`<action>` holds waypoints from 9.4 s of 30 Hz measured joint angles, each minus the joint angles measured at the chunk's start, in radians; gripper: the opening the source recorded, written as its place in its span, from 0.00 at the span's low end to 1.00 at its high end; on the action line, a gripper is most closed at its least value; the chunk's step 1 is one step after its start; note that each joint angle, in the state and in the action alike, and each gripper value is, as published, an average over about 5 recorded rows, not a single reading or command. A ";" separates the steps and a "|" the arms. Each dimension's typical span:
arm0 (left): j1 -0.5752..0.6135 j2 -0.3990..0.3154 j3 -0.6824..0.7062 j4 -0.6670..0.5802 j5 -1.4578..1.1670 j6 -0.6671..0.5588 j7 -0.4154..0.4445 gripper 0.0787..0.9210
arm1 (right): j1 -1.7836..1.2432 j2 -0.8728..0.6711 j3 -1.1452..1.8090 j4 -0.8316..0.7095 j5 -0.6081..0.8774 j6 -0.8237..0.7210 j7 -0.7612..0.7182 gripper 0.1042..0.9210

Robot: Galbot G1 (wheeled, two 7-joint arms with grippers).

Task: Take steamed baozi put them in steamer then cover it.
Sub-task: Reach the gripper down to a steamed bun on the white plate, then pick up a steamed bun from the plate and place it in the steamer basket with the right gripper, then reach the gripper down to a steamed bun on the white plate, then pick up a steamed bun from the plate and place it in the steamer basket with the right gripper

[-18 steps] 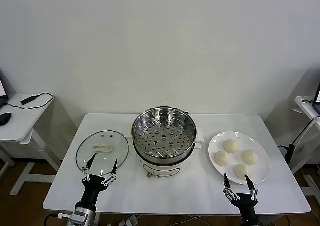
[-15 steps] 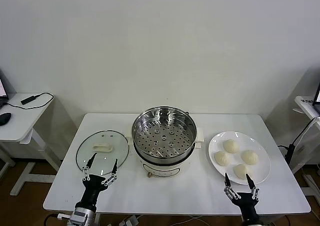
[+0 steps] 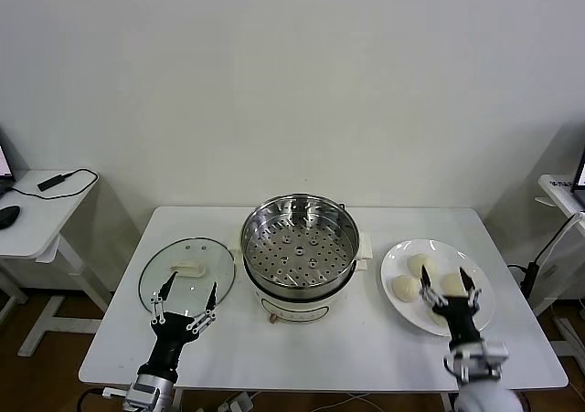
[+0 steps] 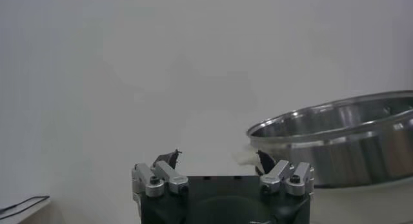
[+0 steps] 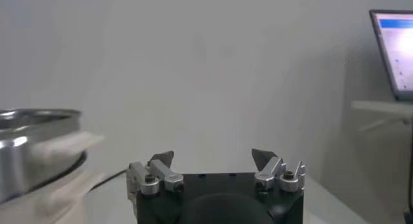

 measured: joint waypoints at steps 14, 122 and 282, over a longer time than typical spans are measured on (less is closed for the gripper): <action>-0.012 0.002 0.016 -0.015 -0.002 0.003 -0.003 0.88 | 0.568 -0.226 -0.406 -0.365 0.101 -0.102 -0.370 0.88; -0.008 0.002 0.003 -0.059 -0.010 -0.015 -0.029 0.88 | 1.776 0.024 -1.479 -0.533 -0.664 0.335 -1.389 0.65; -0.020 0.011 0.009 -0.077 -0.021 -0.037 -0.039 0.88 | 1.999 0.144 -1.880 -0.506 0.005 -0.327 -1.441 0.62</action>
